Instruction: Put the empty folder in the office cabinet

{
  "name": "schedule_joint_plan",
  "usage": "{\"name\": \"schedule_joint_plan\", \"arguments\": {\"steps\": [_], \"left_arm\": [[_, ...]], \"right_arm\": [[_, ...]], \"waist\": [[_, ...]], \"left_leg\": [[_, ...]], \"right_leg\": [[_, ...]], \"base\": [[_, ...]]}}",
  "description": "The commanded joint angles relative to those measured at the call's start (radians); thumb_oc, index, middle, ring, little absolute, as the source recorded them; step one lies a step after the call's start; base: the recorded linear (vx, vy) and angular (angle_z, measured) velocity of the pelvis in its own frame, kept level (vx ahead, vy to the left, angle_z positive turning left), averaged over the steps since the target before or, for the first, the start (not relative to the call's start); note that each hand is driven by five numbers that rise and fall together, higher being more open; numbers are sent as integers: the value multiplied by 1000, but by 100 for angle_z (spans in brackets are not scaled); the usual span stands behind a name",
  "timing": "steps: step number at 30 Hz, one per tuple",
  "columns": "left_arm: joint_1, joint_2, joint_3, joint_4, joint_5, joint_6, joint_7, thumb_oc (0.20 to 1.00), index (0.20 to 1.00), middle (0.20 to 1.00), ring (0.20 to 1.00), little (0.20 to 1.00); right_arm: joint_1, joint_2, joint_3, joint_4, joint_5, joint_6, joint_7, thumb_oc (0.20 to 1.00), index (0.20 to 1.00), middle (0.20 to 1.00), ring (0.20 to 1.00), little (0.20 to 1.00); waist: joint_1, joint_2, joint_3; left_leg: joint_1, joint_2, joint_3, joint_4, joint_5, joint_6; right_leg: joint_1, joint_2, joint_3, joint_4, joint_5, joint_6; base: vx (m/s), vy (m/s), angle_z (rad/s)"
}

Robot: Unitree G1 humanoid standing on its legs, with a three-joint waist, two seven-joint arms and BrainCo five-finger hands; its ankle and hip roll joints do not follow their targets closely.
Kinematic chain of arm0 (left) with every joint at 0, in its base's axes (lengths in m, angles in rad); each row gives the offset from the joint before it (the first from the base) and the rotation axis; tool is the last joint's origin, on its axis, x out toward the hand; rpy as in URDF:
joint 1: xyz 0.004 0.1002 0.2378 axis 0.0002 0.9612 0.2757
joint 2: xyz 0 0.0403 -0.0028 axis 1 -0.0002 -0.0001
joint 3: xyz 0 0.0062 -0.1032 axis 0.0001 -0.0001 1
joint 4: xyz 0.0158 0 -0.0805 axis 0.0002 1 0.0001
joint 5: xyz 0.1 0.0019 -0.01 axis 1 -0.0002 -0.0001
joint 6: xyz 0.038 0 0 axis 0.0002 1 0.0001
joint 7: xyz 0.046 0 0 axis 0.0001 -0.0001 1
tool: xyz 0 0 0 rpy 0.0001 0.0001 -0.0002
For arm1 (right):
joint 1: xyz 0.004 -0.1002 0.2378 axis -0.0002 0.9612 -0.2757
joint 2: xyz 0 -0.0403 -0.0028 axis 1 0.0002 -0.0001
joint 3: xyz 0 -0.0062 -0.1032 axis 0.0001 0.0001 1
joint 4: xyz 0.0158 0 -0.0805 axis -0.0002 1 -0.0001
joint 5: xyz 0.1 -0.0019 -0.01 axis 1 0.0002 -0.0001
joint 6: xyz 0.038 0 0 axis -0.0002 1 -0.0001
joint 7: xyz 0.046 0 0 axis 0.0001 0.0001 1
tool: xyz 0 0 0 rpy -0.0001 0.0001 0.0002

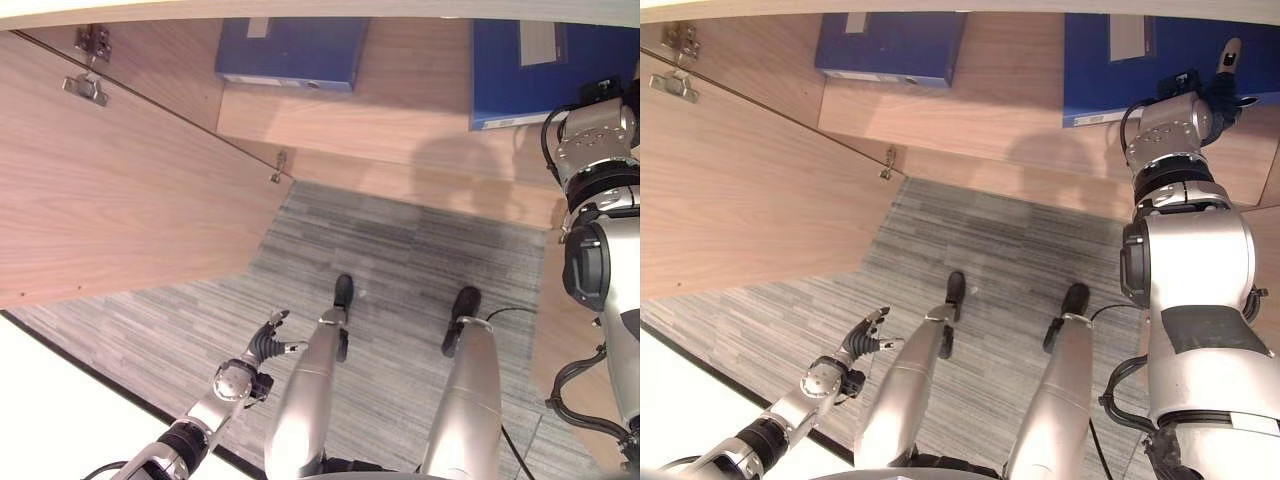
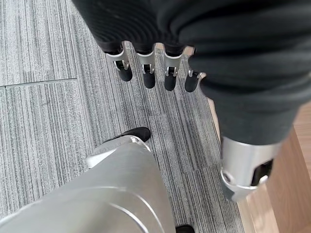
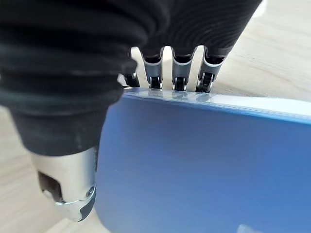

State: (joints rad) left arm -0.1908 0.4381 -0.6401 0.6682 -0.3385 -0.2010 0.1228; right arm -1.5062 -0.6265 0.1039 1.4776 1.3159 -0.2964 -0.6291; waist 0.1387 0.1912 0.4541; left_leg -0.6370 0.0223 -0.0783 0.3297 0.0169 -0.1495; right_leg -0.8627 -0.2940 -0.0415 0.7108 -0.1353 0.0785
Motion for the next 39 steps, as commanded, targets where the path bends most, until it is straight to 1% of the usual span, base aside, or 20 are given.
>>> {"name": "schedule_joint_plan", "arguments": {"steps": [1, 2, 3, 8, 9, 12, 14, 15, 18, 19, 21, 22, 26, 29, 34, 35, 36, 37, 38, 39], "left_arm": [[35, 47, -5, 37, 10, -11, -6, 1000, 1000, 1000, 1000, 1000], [36, 49, -10, 38, 16, -10, -11, 1000, 1000, 1000, 1000, 1000], [38, 50, -12, 37, 19, -11, -15, 1000, 1000, 1000, 1000, 1000], [54, 59, -8, 29, 22, -16, -31, 1000, 1000, 1000, 1000, 1000], [59, 57, -6, 31, 24, -14, -37, 1000, 1000, 1000, 1000, 1000], [62, 55, -3, 28, 23, -13, -47, 1000, 1000, 1000, 1000, 1000], [71, 57, 9, 24, 17, -16, -61, 1000, 1000, 1000, 1000, 1000], [70, 56, 9, 23, 17, -16, -63, 1000, 1000, 1000, 1000, 1000], [84, 53, 20, 22, 13, -14, -84, 1000, 1000, 1000, 1000, 1000], [84, 52, 20, 22, 13, -14, -84, 1000, 1000, 1000, 1000, 1000], [95, 48, 27, 20, 13, -8, -108, 1000, 1000, 1000, 1000, 1000], [94, 45, 27, 20, 13, -8, -109, 1000, 1000, 1000, 1000, 1000], [101, 29, 37, 20, 3, -1, -126, 1000, 1000, 1000, 1000, 1000], [100, 23, 39, 16, -8, 4, -132, 1000, 1000, 1000, 1000, 1000], [99, 19, 54, 26, -14, 7, -139, 1000, 1000, 1000, 1000, 1000], [96, 19, 52, 26, -6, 8, -150, 1000, 1000, 1000, 1000, 1000], [96, 19, 52, 27, -6, 8, -151, 1000, 1000, 1000, 1000, 1000], [94, 20, 52, 27, -7, 9, -154, 1000, 1000, 1000, 1000, 1000], [93, 17, 49, 30, -9, 8, -152, 1000, 1000, 1000, 1000, 1000], [93, 16, 50, 34, -9, 9, -147, 1000, 1000, 1000, 1000, 1000]], "right_arm": [[-93, -70, 26, 44, 4, 7, 8, 1000, 1000, 1000, 1000, 1000], [-98, -86, 28, 75, 1, 37, 3, 1000, 1000, 1000, 1000, 1000], [-106, -99, 29, 93, 5, 51, 7, 1000, 1000, 1000, 1000, 1000], [-133, -133, 52, 105, 16, 75, 15, 1000, 1000, 1000, 1000, 1000], [-145, -148, 65, 109, 6, 94, 19, 1000, 1000, 1000, 1000, 1000], [-166, -162, 88, 116, -4, 112, 32, 1000, 1000, 1000, 1000, 1000], [-193, -182, 117, 90, 3, 116, 65, 1000, 1000, 1000, 1000, 1000], [-196, -183, 120, 91, 4, 117, 67, 1000, 1000, 1000, 1000, 1000], [-225, -205, 177, 61, -23, 156, 127, 1000, 1000, 1000, 1000, 1000], [-227, -206, 178, 62, -23, 156, 128, 1000, 1000, 1000, 1000, 1000], [-264, -232, 270, 48, -135, 213, 199, 1000, 1000, 1000, 1000, 1000], [-270, -234, 275, 51, -139, 216, 202, 1000, 1000, 1000, 1000, 1000], [-266, -267, 338, 62, -250, 260, 253, 1000, 1000, 1000, 1000, 1000], [-235, -277, 316, 59, -220, 238, 272, 1000, 1000, 1000, 1000, 1000], [-159, -274, 262, 32, -179, 232, 318, 1000, 1000, 1000, 1000, 1000], [-133, -262, 242, 37, -165, 230, 330, 1000, 1000, 1000, 1000, 1000], [-131, -261, 241, 36, -165, 230, 330, 1000, 1000, 1000, 1000, 1000], [-120, -251, 230, 37, -157, 227, 334, 1000, 1000, 1000, 1000, 1000], [-101, -217, 198, 31, -127, 208, 330, 1000, 1000, 1000, 1000, 1000], [-93, -202, 183, 28, -114, 202, 324, 1000, 1000, 1000, 1000, 1000]], "waist": [[12, 20, -2], [12, 19, -11], [15, 21, -14], [28, 23, -31], [31, 25, -35], [36, 28, -40], [48, 30, -48], [47, 31, -47], [57, 37, -54], [57, 37, -54], [67, 37, -61], [67, 40, -60], [68, 39, -61], [66, 43, -60], [62, 44, -59], [64, 52, -56], [62, 48, -64], [63, 50, -68], [66, 59, -64], [68, 60, -68]], "left_leg": [[79, 9, -49, -22, -139, 11], [92, 9, -52, -40, -137, 8], [99, 9, -53, -47, -133, 7], [124, 9, -61, -77, -121, 4], [128, 10, -65, -82, -117, 3], [135, 10, -69, -94, -112, 1], [145, 7, -73, -113, -103, 0], [146, 7, -73, -115, -102, 0], [155, 6, -77, -140, -89, 0], [155, 6, -77, -141, -89, 0], [163, 7, -81, -160, -78, 1], [164, 6, -81, -162, -77, 2], [175, 12, -85, -181, -65, 3], [188, 14, -88, -196, -62, 4], [210, 18, -89, -230, -48, 3], [208, 22, -87, -249, -15, 6], [220, 22, -89, -256, -34, 4], [229, 23, -88, -269, -30, 4], [230, 23, -82, -279, -7, 6], [234, 24, -82, -284, -6, 7]], "right_leg": [[110, 32, 8, 81, -208, 33], [118, 30, 5, 75, -208, 36], [125, 28, 2, 71, -209, 37], [140, 22, -8, 64, -208, 40], [143, 20, -9, 66, -207, 42], [146, 15, -13, 68, -209, 43], [147, 11, -18, 66, -208, 45], [147, 10, -18, 66, -207, 45], [143, 6, -20, 63, -203, 48], [143, 5, -20, 63, -203, 48], [138, -1, -23, 67, -199, 50], [137, -2, -23, 67, -199, 51], [140, -6, -28, 63, -190, 53], [152, -3, -34, 48, -185, 55], [172, -2, -45, 13, -167, 62], [171, 0, -57, -14, -121, 60], [181, 2, -49, -11, -150, 65], [186, 4, -50, -20, -146, 67], [187, 3, -58, -41, -108, 64], [193, 3, -59, -48, -105, 66]], "base": [[0, 0, 0], [0, 0, 0], [20, -18, 4], [11, -21, 5], [-1, -30, 4], [0, -13, 3], [-2, -15, 1], [0, 0, 0], [0, 0, 0], [-9, -7, 4], [-4, -1, 7], [-4, 2, 4], [-3, -1, 1], [-10, -4, 5], [-21, 9, 0], [0, 0, 0], [0, 0, 0], [2, 27, -4], [-100, 55, -3], [0, 21, -4]]}}
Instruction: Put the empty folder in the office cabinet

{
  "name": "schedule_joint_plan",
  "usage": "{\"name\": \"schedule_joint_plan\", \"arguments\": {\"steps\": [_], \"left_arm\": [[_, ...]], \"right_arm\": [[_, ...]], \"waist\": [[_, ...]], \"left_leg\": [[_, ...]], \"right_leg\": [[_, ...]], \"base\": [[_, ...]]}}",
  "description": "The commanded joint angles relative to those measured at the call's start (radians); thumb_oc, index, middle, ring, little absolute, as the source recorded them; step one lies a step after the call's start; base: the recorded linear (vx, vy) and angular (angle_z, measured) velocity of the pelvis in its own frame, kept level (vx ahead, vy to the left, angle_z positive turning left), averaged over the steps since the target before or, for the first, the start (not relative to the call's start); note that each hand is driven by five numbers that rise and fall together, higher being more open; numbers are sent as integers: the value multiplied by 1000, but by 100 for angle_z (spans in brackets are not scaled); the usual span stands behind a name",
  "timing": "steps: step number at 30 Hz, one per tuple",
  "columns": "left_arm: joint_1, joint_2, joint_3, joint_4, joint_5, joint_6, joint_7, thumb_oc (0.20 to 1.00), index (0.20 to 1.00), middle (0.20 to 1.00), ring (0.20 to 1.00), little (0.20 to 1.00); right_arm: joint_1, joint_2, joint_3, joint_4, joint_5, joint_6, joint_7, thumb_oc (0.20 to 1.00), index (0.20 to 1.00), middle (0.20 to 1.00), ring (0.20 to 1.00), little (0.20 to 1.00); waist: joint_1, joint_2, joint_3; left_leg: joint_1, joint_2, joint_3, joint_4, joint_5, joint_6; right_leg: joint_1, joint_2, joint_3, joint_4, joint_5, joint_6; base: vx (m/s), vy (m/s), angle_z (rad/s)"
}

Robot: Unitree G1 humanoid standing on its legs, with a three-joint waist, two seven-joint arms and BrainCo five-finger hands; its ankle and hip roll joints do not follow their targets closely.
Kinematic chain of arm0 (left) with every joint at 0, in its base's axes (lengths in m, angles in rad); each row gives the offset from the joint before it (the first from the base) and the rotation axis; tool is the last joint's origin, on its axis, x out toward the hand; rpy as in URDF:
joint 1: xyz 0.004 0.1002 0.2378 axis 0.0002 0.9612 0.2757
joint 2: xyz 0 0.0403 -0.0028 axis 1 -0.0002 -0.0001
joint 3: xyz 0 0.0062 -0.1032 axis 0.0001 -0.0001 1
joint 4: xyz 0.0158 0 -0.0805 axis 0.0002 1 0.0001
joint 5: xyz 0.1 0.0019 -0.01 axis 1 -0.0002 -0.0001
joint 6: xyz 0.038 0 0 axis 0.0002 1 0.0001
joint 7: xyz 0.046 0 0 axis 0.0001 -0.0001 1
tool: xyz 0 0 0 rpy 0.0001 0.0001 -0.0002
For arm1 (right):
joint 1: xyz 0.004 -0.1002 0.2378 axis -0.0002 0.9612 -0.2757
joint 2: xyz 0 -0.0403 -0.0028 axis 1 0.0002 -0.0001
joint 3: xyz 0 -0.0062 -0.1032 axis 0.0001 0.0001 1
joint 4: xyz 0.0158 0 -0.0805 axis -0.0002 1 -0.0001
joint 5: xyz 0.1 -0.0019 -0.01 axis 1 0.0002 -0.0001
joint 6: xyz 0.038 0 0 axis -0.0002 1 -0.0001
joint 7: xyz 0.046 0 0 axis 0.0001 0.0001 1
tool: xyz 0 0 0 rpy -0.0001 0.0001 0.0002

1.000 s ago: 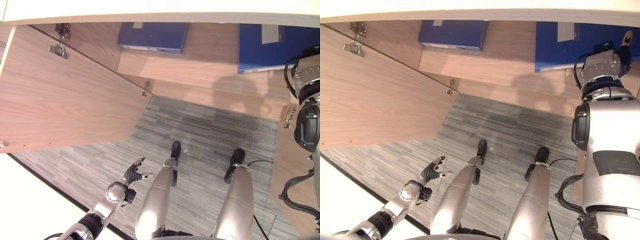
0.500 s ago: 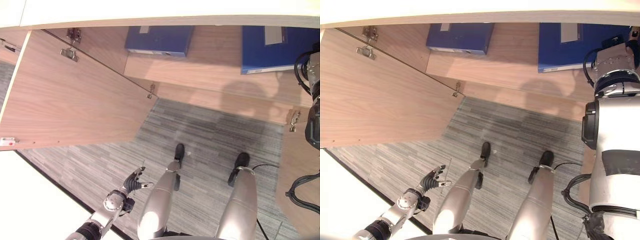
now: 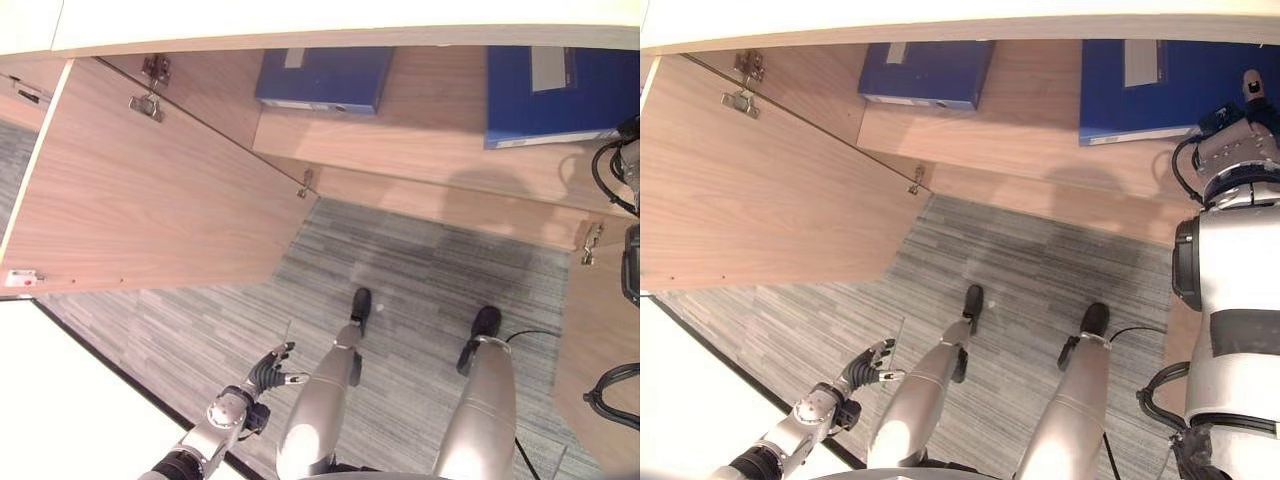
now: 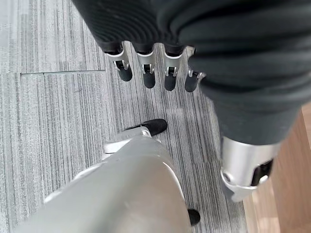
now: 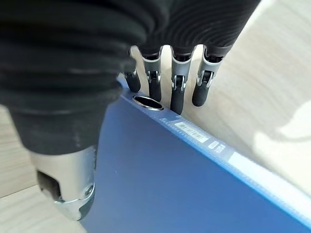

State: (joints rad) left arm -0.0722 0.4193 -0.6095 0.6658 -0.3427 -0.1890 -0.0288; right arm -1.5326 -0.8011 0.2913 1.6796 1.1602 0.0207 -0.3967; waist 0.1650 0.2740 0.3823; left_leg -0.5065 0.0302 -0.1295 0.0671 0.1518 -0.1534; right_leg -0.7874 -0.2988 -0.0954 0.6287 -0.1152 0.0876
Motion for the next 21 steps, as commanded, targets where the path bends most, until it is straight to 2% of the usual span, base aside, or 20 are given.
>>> {"name": "schedule_joint_plan", "arguments": {"steps": [1, 2, 9, 21], "left_arm": [[-26, 35, 19, 37, -4, -3, 5, 1000, 1000, 1000, 1000, 1000], [-27, 32, 24, 44, -4, -1, 9, 1000, 1000, 1000, 1000, 1000], [-35, 24, 32, 61, -10, -4, 11, 1000, 1000, 1000, 1000, 1000], [-33, 33, 22, 57, -7, -7, -17, 1000, 1000, 1000, 1000, 1000]], "right_arm": [[-66, -27, -5, -176, 41, -116, 90, 1000, 1000, 1000, 1000, 1000], [-59, -10, -19, -182, 51, -119, 87, 1000, 1000, 1000, 1000, 1000], [-33, 81, -56, -241, 81, -149, 87, 1000, 1000, 1000, 1000, 1000], [-49, 71, -51, -278, 68, -146, 97, 1000, 1000, 1000, 1000, 1000]], "waist": [[40, -27, -4], [45, -21, -1], [55, -13, -18], [80, -21, -45]], "left_leg": [[115, 17, -34, -28, -160, 10], [108, 19, -31, -28, -136, 12], [132, 24, -41, -69, -121, 13], [160, 15, -69, -93, -116, 14]], "right_leg": [[128, 10, 3, 36, -154, 63], [126, 10, -9, 24, -118, 59], [148, 6, -17, 0, -104, 69], [202, -21, -52, -20, -96, 83]], "base": [[-4, 14, -7], [-2, 22, -3], [-13, 12, -2], [9, 8, 7]]}}
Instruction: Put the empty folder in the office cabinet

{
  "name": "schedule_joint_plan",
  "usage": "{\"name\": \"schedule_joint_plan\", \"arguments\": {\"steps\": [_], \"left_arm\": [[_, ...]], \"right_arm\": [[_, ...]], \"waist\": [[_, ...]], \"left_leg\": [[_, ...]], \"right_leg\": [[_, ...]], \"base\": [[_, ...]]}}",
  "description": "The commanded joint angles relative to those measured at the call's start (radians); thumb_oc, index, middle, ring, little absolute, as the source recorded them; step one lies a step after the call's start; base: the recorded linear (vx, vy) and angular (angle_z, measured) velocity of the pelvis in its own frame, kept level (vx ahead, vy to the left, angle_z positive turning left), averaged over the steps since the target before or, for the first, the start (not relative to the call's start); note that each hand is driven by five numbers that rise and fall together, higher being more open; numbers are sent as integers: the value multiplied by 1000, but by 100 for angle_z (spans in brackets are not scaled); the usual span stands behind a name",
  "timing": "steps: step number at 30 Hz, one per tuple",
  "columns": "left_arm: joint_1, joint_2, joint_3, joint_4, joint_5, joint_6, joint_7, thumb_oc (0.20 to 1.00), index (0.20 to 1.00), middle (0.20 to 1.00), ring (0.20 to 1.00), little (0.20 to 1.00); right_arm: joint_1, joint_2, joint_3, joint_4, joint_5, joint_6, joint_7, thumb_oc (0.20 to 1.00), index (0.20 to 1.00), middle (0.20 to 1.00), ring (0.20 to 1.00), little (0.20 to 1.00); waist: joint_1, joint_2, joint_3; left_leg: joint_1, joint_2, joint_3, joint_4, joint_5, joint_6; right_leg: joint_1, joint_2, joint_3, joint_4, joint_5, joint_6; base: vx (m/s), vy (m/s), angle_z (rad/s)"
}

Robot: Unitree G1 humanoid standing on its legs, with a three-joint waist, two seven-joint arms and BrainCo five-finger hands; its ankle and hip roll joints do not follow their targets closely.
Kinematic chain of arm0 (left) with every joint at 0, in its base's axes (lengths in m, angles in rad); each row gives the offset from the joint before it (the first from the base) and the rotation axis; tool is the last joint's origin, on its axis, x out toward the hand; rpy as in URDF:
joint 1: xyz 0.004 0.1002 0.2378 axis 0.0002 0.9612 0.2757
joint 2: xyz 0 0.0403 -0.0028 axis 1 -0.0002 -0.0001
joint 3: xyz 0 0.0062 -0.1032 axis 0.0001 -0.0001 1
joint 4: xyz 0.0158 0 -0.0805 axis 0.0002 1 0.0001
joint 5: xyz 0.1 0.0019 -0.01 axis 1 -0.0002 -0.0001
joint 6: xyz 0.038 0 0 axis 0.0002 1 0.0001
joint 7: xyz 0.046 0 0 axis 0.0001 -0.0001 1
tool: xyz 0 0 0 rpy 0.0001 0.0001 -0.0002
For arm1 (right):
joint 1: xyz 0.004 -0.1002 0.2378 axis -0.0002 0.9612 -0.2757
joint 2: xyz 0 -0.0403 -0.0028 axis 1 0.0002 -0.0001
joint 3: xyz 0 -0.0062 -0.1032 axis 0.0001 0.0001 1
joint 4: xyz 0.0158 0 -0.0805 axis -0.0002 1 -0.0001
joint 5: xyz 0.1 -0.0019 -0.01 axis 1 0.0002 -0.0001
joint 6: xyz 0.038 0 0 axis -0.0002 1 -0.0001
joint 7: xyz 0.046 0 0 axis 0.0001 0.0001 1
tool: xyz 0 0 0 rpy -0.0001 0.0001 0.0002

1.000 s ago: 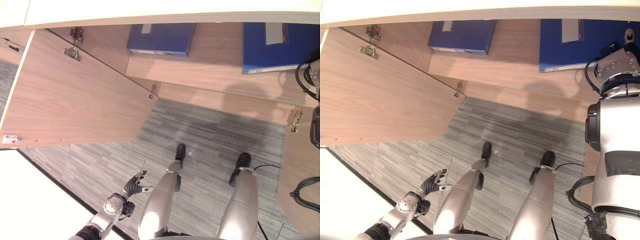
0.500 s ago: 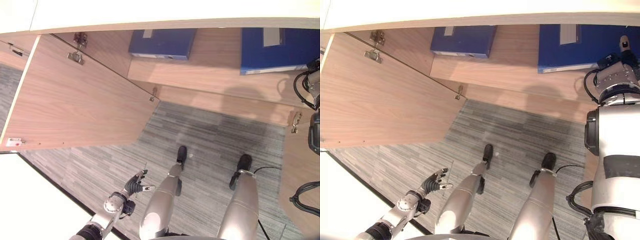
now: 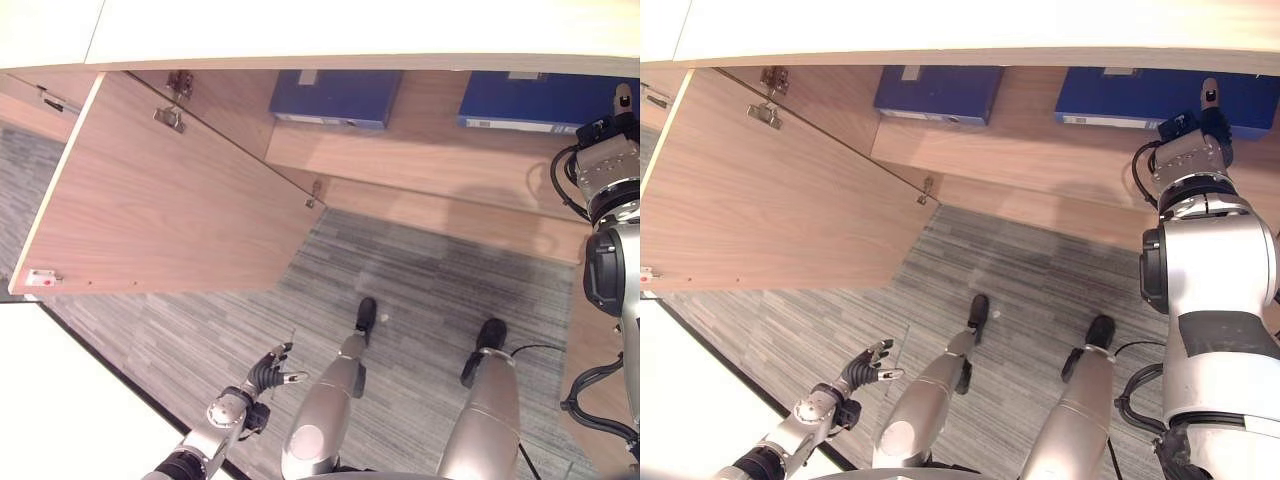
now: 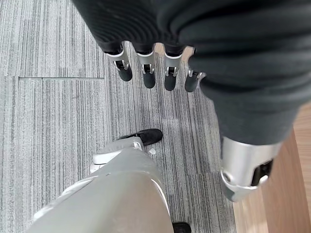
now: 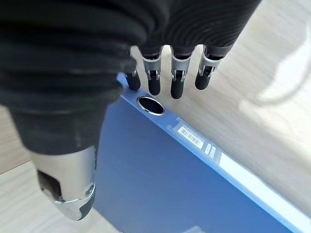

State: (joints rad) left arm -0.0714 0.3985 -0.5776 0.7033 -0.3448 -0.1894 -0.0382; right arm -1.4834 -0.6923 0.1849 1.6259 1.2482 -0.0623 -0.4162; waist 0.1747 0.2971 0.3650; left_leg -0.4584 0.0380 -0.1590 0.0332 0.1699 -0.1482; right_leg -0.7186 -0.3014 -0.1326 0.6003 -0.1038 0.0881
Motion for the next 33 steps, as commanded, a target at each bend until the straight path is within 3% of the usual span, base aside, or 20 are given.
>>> {"name": "schedule_joint_plan", "arguments": {"steps": [1, 3, 4, 6, 7, 8, 11, 18, 25, 33], "left_arm": [[-32, 58, -11, 17, -3, -9, -12, 1000, 1000, 1000, 1000, 1000], [-26, 62, -11, 7, -10, -10, -17, 1000, 1000, 1000, 1000, 1000], [-22, 60, -8, 2, -13, -10, -20, 1000, 1000, 1000, 1000, 1000], [-17, 60, -11, -2, -15, -11, -24, 1000, 1000, 1000, 1000, 1000], [-16, 60, -12, -3, -10, -11, -26, 1000, 1000, 1000, 1000, 1000], [-14, 60, -13, -5, -7, -12, -26, 1000, 1000, 1000, 1000, 1000], [-7, 59, -11, -9, -6, -6, -33, 1000, 1000, 1000, 1000, 1000], [-13, 52, 16, 5, -21, -5, -36, 1000, 1000, 1000, 1000, 1000], [-6, 50, 70, 61, -36, 6, -39, 1000, 1000, 1000, 1000, 1000], [28, 52, 116, 78, -48, 15, -45, 1000, 1000, 1000, 1000, 1000]], "right_arm": [[-105, -58, 64, -223, -30, -60, 117, 1000, 1000, 1000, 1000, 1000], [-122, -107, 82, -227, -54, -55, 120, 1000, 1000, 1000, 1000, 1000], [-123, -145, 91, -233, -65, -55, 123, 1000, 1000, 1000, 1000, 1000], [-124, -182, 97, -229, -61, -56, 124, 1000, 1000, 1000, 1000, 1000], [-127, -203, 106, -227, -69, -52, 127, 1000, 1000, 1000, 1000, 1000], [-125, -209, 109, -223, -71, -51, 128, 1000, 1000, 1000, 1000, 1000], [-106, -209, 102, -210, -62, -49, 139, 1000, 1000, 1000, 1000, 1000], [60, -138, -8, -274, 29, -99, 159, 1000, 1000, 1000, 1000, 1000], [263, -8, -143, -361, 105, -138, 195, 1000, 1000, 1000, 1000, 1000], [401, 87, -228, -370, 139, -143, 214, 1000, 1000, 1000, 1000, 1000]], "waist": [[75, -45, -31], [83, -45, -35], [82, -50, -44], [85, -43, -37], [81, -50, -47], [83, -46, -40], [85, -46, -45], [70, -70, -45], [38, -131, -51], [22, -154, -69]], "left_leg": [[114, 6, -45, -64, -132, 9], [118, 0, -52, -67, -131, 9], [131, -3, -55, -79, -147, 8], [121, -8, -62, -74, -127, 9], [132, -10, -63, -82, -146, 9], [122, -11, -64, -74, -130, 10], [124, -8, -60, -74, -133, 13], [131, 8, -58, -62, -139, 11], [170, 33, -52, -69, -142, 3], [224, 55, -39, -105, -127, 3]], "right_leg": [[138, -24, -21, 7, -106, 84], [145, -34, -30, 14, -111, 87], [157, -40, -28, 19, -142, 95], [151, -47, -40, 19, -115, 90], [160, -49, -32, 23, -145, 95], [152, -50, -38, 22, -116, 90], [150, -43, -31, 17, -110, 91], [178, -27, -39, -11, -97, 93], [246, -6, -58, -87, -61, 96], [317, 0, -76, -167, -11, 110]], "base": [[17, 30, 11], [74, 7, 16], [21, 17, 17], [10, 20, 32], [8, 22, 33], [0, 19, 21], [-36, 22, 0], [-7, -22, -4], [6, -12, -3], [20, 8, -6]]}}
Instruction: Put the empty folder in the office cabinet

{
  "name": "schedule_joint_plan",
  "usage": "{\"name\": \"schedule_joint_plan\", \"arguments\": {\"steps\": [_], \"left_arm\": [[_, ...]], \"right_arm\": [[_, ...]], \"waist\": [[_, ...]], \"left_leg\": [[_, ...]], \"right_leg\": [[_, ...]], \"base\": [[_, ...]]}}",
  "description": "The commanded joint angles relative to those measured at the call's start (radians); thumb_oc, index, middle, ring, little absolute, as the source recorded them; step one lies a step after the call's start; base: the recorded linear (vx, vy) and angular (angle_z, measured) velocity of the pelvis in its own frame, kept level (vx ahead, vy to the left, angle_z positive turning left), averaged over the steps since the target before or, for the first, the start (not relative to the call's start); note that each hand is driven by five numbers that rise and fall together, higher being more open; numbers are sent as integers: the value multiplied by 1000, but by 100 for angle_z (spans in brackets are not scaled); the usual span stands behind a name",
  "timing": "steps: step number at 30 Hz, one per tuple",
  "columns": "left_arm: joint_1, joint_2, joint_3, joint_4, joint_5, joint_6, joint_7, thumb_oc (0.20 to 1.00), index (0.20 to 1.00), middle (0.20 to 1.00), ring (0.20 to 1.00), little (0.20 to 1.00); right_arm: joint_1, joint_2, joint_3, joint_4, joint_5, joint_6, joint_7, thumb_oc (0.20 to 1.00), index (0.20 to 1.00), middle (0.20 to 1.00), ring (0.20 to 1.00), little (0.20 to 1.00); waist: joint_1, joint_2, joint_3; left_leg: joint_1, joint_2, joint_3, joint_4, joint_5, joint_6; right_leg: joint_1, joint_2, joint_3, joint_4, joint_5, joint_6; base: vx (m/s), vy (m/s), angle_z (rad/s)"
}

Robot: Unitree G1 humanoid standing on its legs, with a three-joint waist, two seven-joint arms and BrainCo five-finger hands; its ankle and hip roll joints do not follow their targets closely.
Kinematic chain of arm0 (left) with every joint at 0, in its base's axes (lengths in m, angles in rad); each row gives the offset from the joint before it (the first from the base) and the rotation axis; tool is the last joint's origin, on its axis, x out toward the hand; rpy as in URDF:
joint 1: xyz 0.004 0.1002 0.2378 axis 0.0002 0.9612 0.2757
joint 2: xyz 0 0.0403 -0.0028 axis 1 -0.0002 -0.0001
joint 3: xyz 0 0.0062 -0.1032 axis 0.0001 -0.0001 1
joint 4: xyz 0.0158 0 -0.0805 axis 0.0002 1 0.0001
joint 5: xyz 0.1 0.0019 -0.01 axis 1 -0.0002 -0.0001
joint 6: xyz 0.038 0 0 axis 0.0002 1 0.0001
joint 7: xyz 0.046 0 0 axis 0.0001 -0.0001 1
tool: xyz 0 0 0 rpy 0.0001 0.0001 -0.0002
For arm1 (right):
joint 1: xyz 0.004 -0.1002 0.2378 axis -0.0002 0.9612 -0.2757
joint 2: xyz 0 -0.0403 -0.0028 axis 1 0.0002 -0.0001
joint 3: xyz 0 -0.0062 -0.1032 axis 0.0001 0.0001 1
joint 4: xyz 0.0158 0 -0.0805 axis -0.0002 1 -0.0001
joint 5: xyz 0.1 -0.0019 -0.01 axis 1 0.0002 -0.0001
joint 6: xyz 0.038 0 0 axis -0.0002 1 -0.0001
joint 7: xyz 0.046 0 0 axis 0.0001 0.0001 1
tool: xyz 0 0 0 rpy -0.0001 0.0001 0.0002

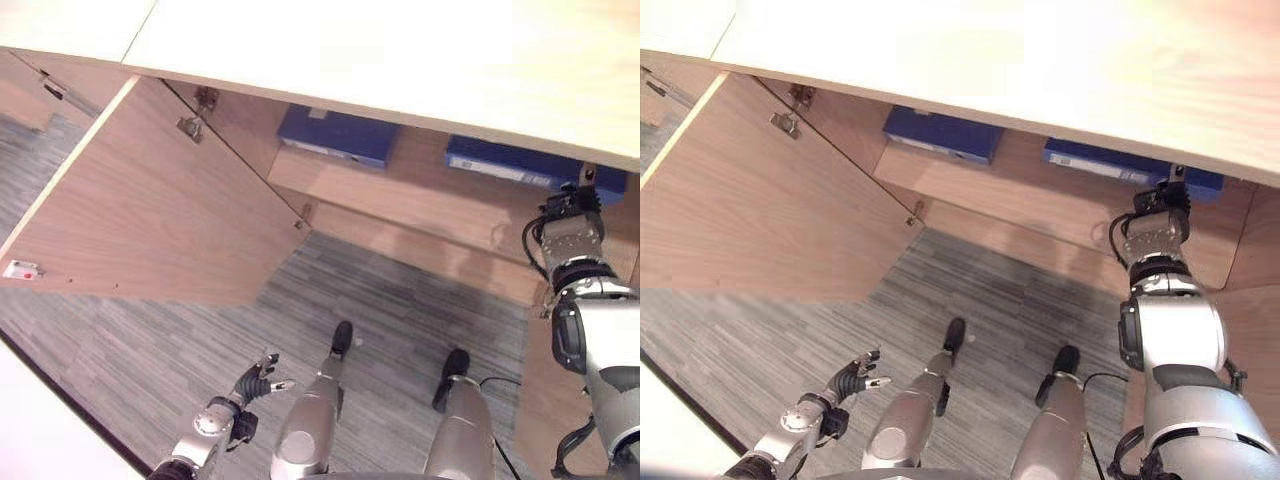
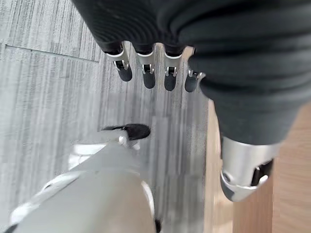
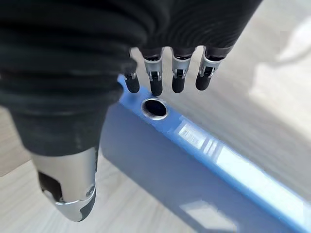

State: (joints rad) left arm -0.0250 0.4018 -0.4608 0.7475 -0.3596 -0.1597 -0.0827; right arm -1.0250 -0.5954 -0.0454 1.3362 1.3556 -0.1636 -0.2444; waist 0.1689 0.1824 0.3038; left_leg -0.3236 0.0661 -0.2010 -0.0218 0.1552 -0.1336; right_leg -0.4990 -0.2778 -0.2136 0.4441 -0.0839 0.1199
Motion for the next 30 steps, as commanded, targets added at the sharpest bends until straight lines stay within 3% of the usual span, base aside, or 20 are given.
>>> {"name": "schedule_joint_plan", "arguments": {"steps": [1, 7, 20, 26, 30], "left_arm": [[-9, 48, 12, 39, -33, -12, -4, 1000, 1000, 1000, 1000, 1000], [30, 43, 63, 52, -20, -6, -19, 1000, 1000, 1000, 1000, 1000], [45, 53, 91, 59, 1, -7, -17, 1000, 1000, 1000, 1000, 1000], [70, 47, 138, 61, 20, 2, -8, 1000, 1000, 1000, 1000, 1000], [103, 36, 191, 62, 51, 3, -4, 1000, 1000, 1000, 1000, 1000]], "right_arm": [[-19, 12, -20, -89, 37, -44, 47, 1000, 1000, 1000, 1000, 1000], [173, 116, -88, -159, 46, -55, 86, 1000, 1000, 1000, 1000, 1000], [250, 168, -108, -140, 36, -42, 93, 1000, 1000, 1000, 1000, 1000], [462, 261, -21, -338, -115, -35, 110, 1000, 1000, 1000, 1000, 1000], [699, 325, 85, -563, -273, -8, 156, 1000, 1000, 1000, 1000, 1000]], "waist": [[22, -45, -15], [12, -69, -48], [18, -84, -65], [-8, -107, -82], [-41, -140, -102]], "left_leg": [[103, 30, 7, -53, -115, -12], [161, 31, 1, -57, -126, -8], [178, 24, 0, -54, -136, -3], [191, 25, 0, -53, -137, -2], [226, 28, 19, -51, -147, 0]], "right_leg": [[117, -24, 0, -26, -24, 81], [206, -41, -28, -72, -2, 96], [235, -57, -33, -91, 14, 106], [268, -56, -43, -122, 33, 108], [315, -51, -44, -176, 66, 109]], "base": [[47, 30, -2], [55, 28, 8], [6, 1, 3], [27, 5, 2], [81, 14, -1]]}}
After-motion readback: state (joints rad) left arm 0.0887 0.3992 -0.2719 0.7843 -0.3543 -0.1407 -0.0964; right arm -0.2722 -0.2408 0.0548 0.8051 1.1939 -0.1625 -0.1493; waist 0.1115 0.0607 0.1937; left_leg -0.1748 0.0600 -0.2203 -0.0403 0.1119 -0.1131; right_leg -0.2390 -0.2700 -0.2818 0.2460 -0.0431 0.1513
